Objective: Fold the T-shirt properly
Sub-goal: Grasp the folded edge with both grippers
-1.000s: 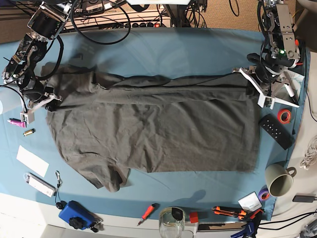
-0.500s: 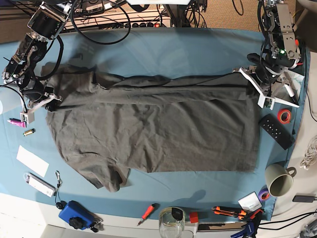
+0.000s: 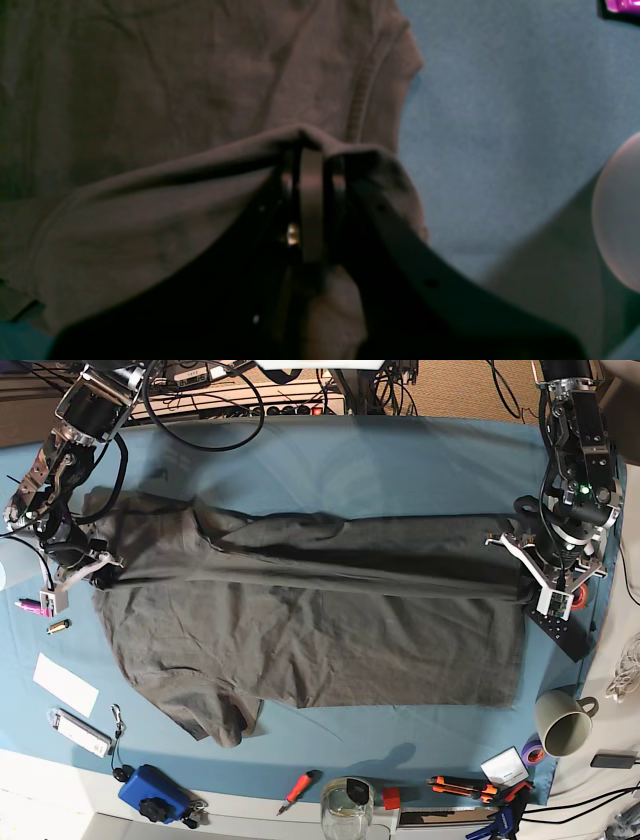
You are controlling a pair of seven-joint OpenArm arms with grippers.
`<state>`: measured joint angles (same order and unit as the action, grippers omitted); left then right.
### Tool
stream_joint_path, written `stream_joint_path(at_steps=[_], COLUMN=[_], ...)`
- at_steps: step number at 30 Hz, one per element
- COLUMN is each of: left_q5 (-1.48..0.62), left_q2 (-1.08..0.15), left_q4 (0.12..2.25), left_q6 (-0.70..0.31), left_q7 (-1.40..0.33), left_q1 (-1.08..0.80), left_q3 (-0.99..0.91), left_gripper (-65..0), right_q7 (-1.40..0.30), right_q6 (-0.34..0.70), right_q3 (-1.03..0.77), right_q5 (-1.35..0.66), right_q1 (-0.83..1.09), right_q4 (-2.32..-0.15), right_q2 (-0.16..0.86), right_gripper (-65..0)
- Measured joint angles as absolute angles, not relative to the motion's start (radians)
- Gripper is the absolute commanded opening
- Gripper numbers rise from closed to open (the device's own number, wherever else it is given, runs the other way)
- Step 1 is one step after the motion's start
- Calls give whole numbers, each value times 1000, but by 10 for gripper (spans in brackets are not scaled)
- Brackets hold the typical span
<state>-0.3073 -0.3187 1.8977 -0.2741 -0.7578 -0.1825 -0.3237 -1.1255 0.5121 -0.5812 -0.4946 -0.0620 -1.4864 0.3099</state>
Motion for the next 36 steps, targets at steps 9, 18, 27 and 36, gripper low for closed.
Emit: stream_joint_path(at_steps=[9, 18, 27, 36], left_q5=[-365, -367, -366, -362], left_q2=[-318, -319, -319, -319], left_q4=[1721, 1700, 1700, 1700], left_q6=[-293, -292, -292, -288], left_q7=[-761, -761, -761, -761], left_q1=[-99, -69, -69, -69], left_q3=[-323, -323, -323, -323], left_gripper=[-650, -650, -584, -542], right_q7=[-1126, -1096, -1111, -1140], right_q6=[512, 513, 577, 577], right_q3=[-581, -581, -581, -582], right_q5=[-495, -495, -490, -483], right_q1=[-67, -69, -148, -158], right_q4=[-1486, -1486, -1486, -1486], right_q2=[310, 310, 310, 310], right_gripper=[-650, -650, -569, -459])
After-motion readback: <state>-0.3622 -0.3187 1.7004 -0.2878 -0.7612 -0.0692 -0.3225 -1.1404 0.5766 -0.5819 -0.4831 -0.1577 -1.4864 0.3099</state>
